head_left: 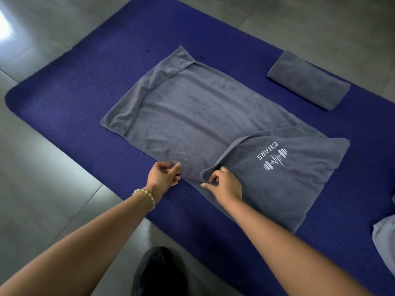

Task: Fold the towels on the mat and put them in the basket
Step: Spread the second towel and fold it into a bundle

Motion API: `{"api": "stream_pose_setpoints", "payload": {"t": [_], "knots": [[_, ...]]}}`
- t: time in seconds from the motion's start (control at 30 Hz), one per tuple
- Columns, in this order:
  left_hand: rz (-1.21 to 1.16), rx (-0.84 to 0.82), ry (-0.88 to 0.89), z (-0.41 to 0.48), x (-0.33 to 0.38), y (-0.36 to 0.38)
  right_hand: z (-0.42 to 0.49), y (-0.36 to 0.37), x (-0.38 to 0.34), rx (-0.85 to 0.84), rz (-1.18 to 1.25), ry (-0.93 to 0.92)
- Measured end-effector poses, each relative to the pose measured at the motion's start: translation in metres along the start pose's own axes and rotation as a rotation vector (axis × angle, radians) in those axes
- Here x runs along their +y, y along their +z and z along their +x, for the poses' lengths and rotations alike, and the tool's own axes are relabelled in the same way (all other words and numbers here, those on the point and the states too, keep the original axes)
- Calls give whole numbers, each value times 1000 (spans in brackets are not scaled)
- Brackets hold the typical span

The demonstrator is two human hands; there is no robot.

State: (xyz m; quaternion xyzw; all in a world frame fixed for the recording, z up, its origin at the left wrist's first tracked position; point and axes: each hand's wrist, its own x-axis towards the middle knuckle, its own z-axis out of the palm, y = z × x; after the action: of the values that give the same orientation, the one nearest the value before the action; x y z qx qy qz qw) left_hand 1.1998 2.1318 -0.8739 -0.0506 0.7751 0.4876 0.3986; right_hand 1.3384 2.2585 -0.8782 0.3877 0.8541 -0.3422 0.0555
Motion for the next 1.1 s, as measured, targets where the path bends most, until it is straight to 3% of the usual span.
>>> {"api": "stream_pose_setpoints", "payload": {"t": [0.13, 0.23, 0.37, 0.53, 0.67, 0.8, 0.87, 0.93, 1.0, 1.1], "knots": [[891, -94, 545, -13, -5, 4, 5, -10, 6, -90, 76, -17], [1179, -86, 770, -11, 1, 8, 0, -27, 26, -151, 104, -48], [1168, -187, 798, -1, 4, 17, -18, -49, 60, -89, 371, 47], [797, -285, 600, -6, 8, 25, -24, -62, 59, -105, 734, 97], [492, -577, 385, -50, 23, 64, -15, -86, 43, -45, 875, 9], [675, -920, 402, -79, 16, 103, -8, -95, 31, -50, 909, -35], [704, -879, 419, -73, 15, 99, -7, -85, 28, -102, 855, -22], [678, -730, 424, -57, 19, 77, -7, -71, 24, -132, 832, -4], [588, -499, 418, -42, 23, 43, -5, -58, 17, -127, 801, 6], [550, 0, 432, -15, 17, -15, 2, -48, -3, -112, 751, -7]]}}
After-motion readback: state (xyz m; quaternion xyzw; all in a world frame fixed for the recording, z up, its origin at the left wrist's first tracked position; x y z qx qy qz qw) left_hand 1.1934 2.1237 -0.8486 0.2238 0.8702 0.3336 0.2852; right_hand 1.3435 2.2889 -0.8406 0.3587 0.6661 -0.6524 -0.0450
